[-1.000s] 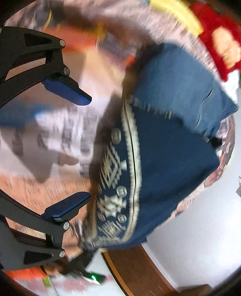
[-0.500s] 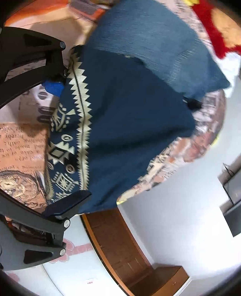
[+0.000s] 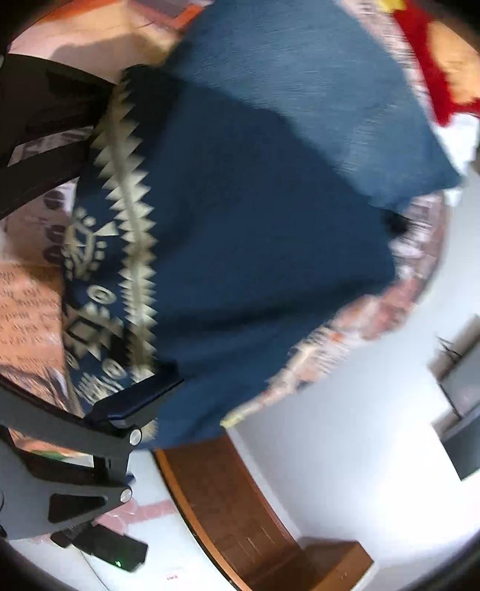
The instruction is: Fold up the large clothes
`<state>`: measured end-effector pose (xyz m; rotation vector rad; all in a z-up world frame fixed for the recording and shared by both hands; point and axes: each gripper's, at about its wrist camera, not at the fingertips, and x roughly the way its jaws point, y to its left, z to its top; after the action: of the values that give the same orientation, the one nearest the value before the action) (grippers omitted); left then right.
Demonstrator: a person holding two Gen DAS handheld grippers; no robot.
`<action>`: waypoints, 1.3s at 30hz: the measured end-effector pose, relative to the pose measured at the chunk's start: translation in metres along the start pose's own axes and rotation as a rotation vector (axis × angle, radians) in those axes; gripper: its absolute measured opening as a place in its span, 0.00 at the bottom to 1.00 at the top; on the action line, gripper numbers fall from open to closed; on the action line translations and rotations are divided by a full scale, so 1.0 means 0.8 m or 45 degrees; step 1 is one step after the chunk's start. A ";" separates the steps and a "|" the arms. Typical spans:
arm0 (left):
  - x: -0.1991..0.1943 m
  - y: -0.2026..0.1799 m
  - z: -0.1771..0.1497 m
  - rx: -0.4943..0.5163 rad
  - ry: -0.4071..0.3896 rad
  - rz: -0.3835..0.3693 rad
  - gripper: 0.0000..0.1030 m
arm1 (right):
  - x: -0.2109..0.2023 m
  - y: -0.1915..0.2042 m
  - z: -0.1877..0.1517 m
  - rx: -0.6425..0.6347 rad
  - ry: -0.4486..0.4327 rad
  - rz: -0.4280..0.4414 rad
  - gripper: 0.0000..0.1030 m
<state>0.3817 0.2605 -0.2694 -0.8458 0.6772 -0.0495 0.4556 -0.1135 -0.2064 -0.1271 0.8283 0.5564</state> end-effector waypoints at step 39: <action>0.003 -0.342 -0.013 1.062 -0.336 0.319 0.18 | -0.023 -0.025 0.004 0.183 0.082 0.003 1.00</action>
<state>0.4377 0.0679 -0.0826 0.0394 0.4428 0.0076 0.4580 -0.1373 -0.1927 -0.0128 0.9284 0.4953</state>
